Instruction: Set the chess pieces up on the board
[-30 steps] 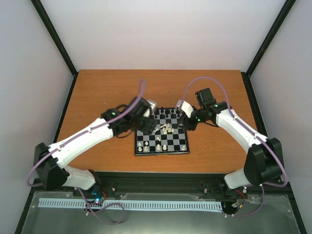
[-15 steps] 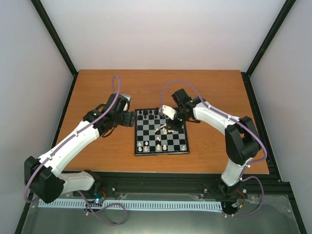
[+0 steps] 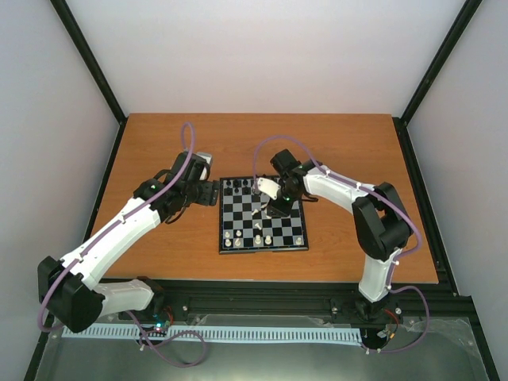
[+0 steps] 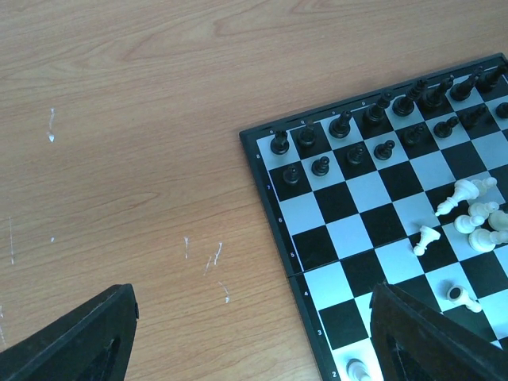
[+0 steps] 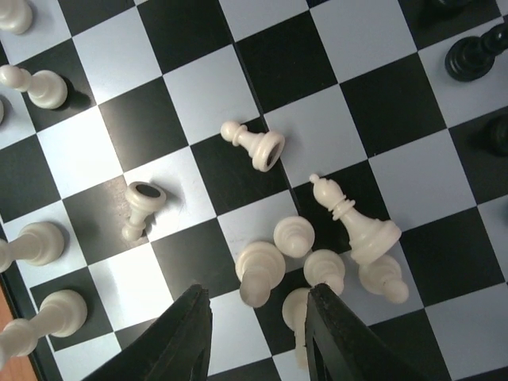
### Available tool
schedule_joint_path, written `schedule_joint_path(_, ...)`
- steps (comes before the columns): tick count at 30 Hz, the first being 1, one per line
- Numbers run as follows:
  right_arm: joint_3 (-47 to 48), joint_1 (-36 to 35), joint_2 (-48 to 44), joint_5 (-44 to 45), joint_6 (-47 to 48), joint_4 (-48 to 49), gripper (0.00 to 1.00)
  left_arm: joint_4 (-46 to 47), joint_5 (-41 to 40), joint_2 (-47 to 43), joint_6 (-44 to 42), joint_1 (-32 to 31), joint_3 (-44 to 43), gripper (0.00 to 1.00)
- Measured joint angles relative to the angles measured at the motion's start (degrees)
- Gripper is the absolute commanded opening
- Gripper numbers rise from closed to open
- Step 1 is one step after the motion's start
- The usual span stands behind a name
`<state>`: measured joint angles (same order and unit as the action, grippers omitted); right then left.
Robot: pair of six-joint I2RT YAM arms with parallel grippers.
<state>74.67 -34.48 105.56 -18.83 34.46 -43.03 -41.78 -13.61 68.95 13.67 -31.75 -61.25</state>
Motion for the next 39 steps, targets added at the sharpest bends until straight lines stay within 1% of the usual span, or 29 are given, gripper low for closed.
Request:
schedule_joint_path(6,1.79,-0.39,2.16,0.09,-0.02,-0.07,0.27,0.02,0.00,0.00,-0.04,0.04,0.00,0.83)
schedule_joint_path(15,1.92,-0.98,2.80,0.20,-0.31,-0.96,0.08,0.02,0.04,0.28,-0.09,0.04,0.00,0.83)
schedule_joint_path(20,1.11,-1.09,1.53,-0.13,-0.59,-1.38,0.05,0.00,0.04,0.28,-0.13,0.04,0.00,0.83)
schedule_joint_path(28,-2.58,-1.18,-8.20,-1.73,-0.66,-2.97,0.05,0.00,0.11,0.31,-0.31,0.04,0.00,0.83)
schedule_joint_path(32,-6.99,-1.20,-12.81,-2.51,-0.63,-3.13,0.06,0.00,0.15,0.33,-0.44,0.04,0.00,0.83)
schedule_joint_path(39,-15.06,-1.25,-16.24,-2.56,-0.11,-3.28,0.06,0.00,0.35,0.33,-0.46,0.04,0.00,0.83)
